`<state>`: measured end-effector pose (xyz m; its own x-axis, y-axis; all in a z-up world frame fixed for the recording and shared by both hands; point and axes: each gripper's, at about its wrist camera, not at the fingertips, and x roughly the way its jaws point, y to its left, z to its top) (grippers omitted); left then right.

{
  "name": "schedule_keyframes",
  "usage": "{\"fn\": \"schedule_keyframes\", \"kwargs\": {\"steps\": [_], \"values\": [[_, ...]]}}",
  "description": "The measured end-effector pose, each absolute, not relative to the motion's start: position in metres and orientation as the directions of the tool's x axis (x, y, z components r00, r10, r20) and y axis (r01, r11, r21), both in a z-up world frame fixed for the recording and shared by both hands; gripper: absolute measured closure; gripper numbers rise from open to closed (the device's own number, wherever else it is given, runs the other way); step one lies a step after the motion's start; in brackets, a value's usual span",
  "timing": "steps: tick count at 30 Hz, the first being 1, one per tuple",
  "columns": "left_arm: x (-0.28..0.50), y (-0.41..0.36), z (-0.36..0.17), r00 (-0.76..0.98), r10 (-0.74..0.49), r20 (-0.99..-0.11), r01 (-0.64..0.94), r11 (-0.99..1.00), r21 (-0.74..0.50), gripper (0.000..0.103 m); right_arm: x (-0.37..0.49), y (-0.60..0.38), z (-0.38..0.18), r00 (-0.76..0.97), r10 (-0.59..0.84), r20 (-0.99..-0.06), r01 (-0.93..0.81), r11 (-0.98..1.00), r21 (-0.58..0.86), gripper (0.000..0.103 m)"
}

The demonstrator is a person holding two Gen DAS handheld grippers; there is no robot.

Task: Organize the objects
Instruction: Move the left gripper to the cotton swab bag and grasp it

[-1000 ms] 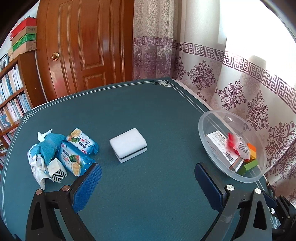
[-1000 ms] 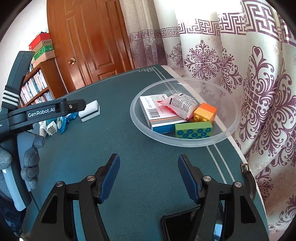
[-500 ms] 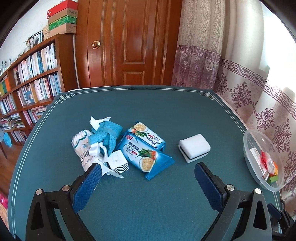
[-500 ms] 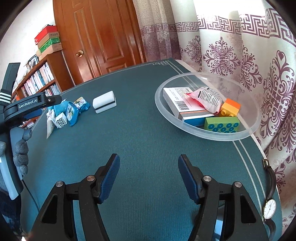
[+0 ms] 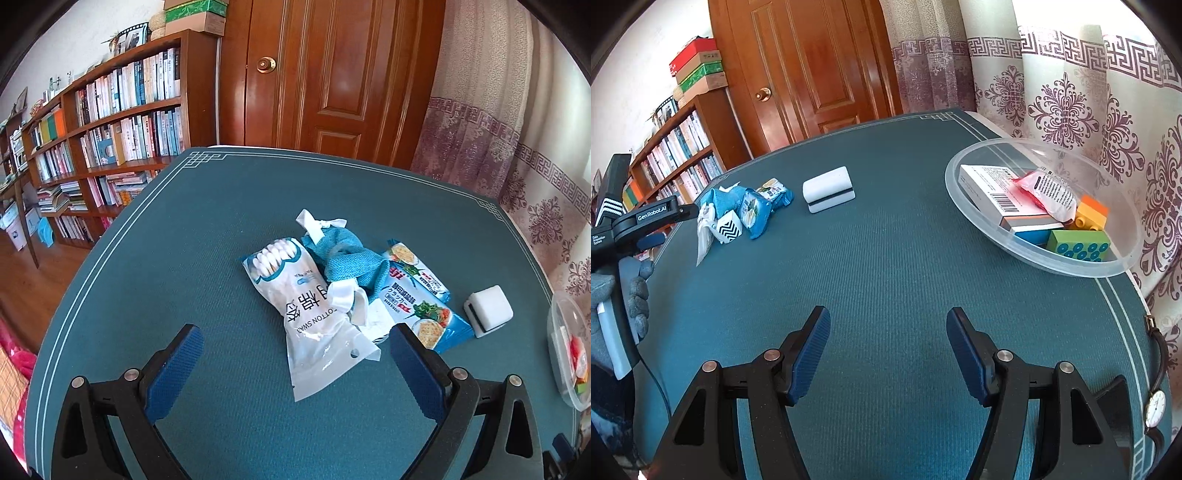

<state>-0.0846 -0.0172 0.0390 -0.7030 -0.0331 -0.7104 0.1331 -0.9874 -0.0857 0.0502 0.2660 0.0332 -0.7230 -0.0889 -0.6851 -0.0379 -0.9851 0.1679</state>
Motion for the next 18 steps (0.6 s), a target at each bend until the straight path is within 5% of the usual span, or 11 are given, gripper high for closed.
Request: {"fn": "schedule_keyframes", "kwargs": {"steps": [18], "values": [[-0.099, -0.024, 0.023, -0.688, -0.024, -0.726, 0.122, -0.989, -0.083, 0.0, 0.043, 0.256, 0.024, -0.699, -0.092, -0.709, -0.035, -0.986, 0.163, 0.036]]}}
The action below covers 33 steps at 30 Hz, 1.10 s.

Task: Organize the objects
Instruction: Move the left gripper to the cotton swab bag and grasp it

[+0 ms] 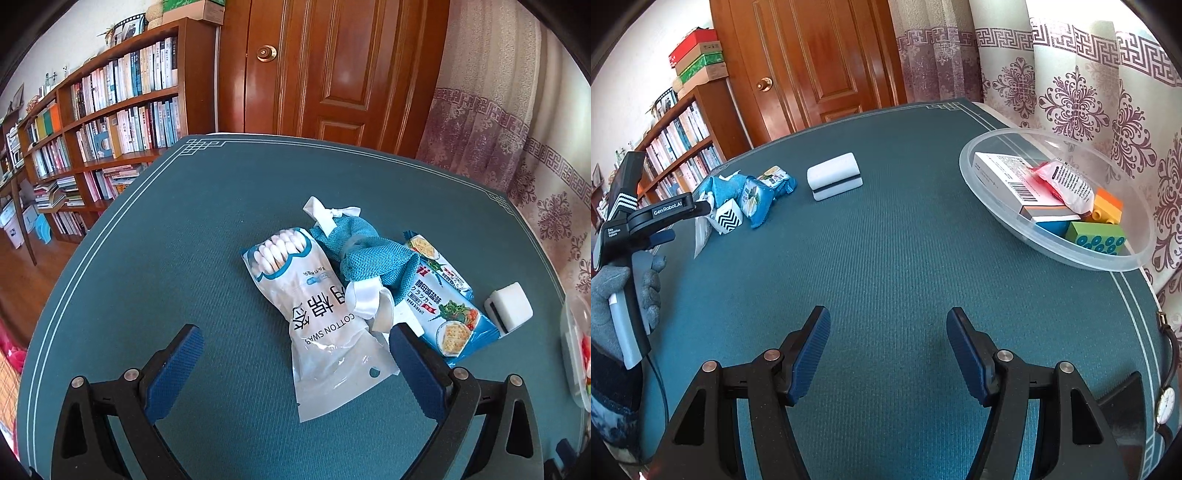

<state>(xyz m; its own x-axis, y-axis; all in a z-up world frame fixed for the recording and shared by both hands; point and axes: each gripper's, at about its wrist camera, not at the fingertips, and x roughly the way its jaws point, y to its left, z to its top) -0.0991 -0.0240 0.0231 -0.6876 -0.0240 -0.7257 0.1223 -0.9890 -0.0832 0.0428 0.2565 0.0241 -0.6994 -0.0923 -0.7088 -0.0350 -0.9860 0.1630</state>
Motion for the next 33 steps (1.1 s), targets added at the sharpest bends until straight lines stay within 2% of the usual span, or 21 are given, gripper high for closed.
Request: {"fn": "schedule_keyframes", "kwargs": {"steps": [15, 28, 31, 33], "values": [[-0.079, -0.042, 0.031, -0.705, -0.051, -0.708, 0.119, -0.992, -0.048, 0.0, 0.042, 0.249, 0.021, -0.695, -0.11, -0.71, -0.017, -0.986, 0.169, 0.036], [-0.113, -0.028, 0.022, -0.681, -0.079, -0.728, 0.143, -0.989, -0.027, 0.0, 0.04, 0.246, 0.019, -0.692, -0.108, -0.714, -0.014, -0.987, 0.162, 0.036], [-0.12, -0.025, 0.019, -0.681, -0.078, -0.728, 0.143, -0.989, -0.027, 0.003, 0.038, 0.245, 0.019, -0.691, -0.106, -0.715, -0.011, -0.988, 0.157, 0.036], [-0.124, -0.023, 0.017, -0.677, -0.072, -0.732, 0.133, -0.991, -0.025, 0.01, 0.035, 0.242, 0.02, -0.69, -0.106, -0.716, -0.005, -0.988, 0.152, 0.036]]}}
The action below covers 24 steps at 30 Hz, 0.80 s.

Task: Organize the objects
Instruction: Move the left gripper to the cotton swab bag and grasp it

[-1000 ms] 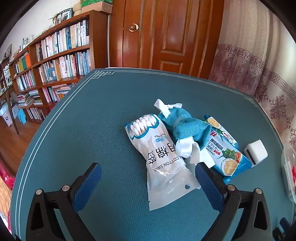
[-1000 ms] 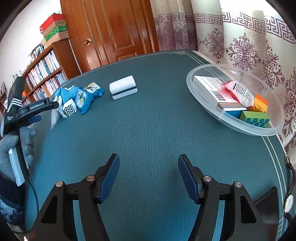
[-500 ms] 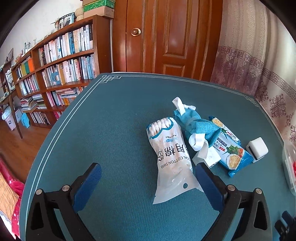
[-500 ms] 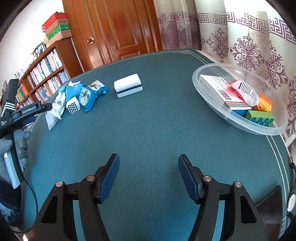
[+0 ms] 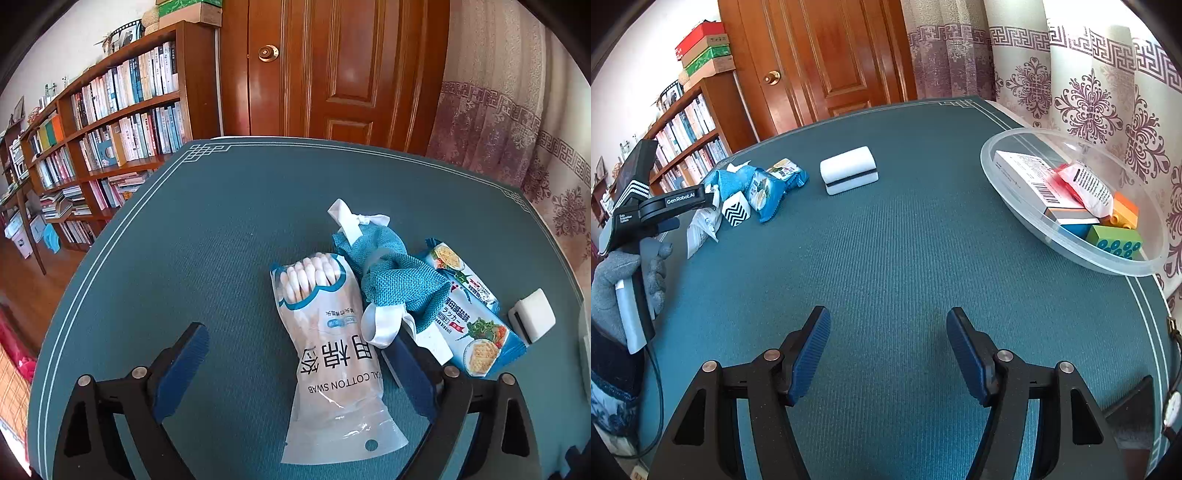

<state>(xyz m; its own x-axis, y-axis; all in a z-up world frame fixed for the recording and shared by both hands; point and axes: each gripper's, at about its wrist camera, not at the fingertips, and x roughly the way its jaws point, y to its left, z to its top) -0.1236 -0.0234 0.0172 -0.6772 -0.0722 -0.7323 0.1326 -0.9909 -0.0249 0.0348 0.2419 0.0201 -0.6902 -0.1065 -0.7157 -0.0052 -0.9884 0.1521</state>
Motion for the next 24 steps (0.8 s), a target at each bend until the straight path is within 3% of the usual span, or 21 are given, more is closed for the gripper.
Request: {"fn": "schedule_keyframes", "kwargs": {"steps": [2, 9, 13, 24], "values": [[-0.127, -0.022, 0.014, -0.671, -0.064, -0.738, 0.123, -0.992, -0.026, 0.017, 0.032, 0.238, 0.021, -0.689, -0.107, -0.717, 0.003, -0.989, 0.145, 0.036], [-0.13, -0.022, 0.006, -0.661, -0.004, -0.75, 0.081, -0.994, -0.067, 0.03, 0.015, 0.219, 0.024, -0.685, -0.124, -0.718, 0.046, -0.991, 0.127, 0.036], [-0.125, -0.017, 0.011, -0.674, 0.021, -0.738, 0.042, -0.997, -0.067, 0.053, 0.002, 0.21, 0.025, -0.681, -0.134, -0.72, 0.066, -0.99, 0.122, 0.036], [-0.11, -0.034, 0.029, -0.715, 0.008, -0.699, 0.069, -0.994, -0.082, 0.057, -0.045, 0.198, 0.033, -0.702, -0.114, -0.703, 0.072, -0.993, 0.089, 0.036]]}}
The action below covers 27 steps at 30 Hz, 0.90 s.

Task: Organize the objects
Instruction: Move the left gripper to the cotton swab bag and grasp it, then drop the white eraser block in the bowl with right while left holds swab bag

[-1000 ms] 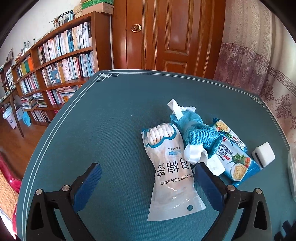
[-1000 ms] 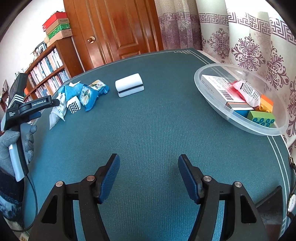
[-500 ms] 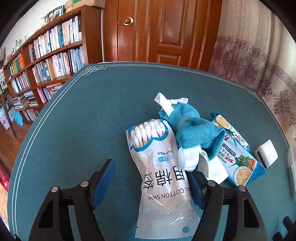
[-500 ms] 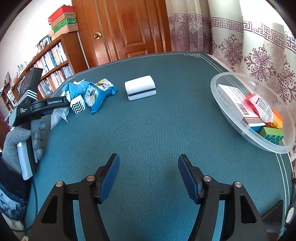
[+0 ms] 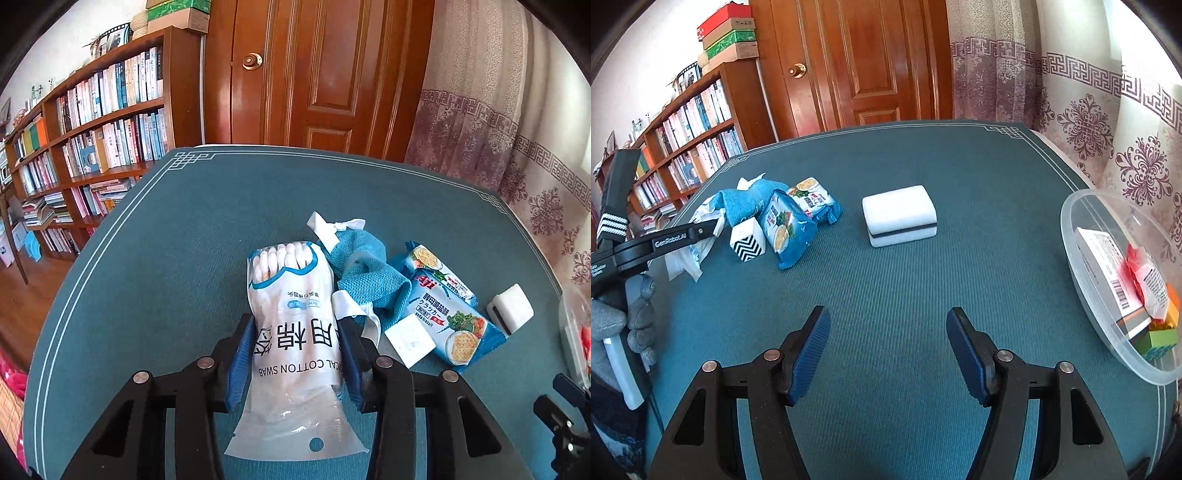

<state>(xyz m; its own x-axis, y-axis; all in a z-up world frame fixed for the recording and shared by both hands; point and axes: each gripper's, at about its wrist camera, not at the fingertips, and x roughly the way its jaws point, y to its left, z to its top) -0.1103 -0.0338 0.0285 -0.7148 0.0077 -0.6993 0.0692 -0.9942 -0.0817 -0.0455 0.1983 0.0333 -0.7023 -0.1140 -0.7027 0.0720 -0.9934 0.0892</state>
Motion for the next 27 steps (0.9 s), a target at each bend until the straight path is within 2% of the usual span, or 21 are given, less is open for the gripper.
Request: {"fn": "schedule_keyframes", "kwargs": {"steps": [12, 27], "values": [[-0.099, -0.063, 0.047, -0.754, 0.008, -0.657, 0.123, -0.98, -0.154, 0.057, -0.11, 0.192, 0.031, -0.72, -0.058, -0.691, 0.05, -0.998, 0.032, 0.036], [-0.096, -0.051, 0.046, -0.755, 0.04, -0.654, 0.084, -0.984, -0.158, 0.057, -0.143, 0.185, 0.018, -0.693, -0.059, -0.718, 0.067, -0.998, 0.018, 0.036]]}}
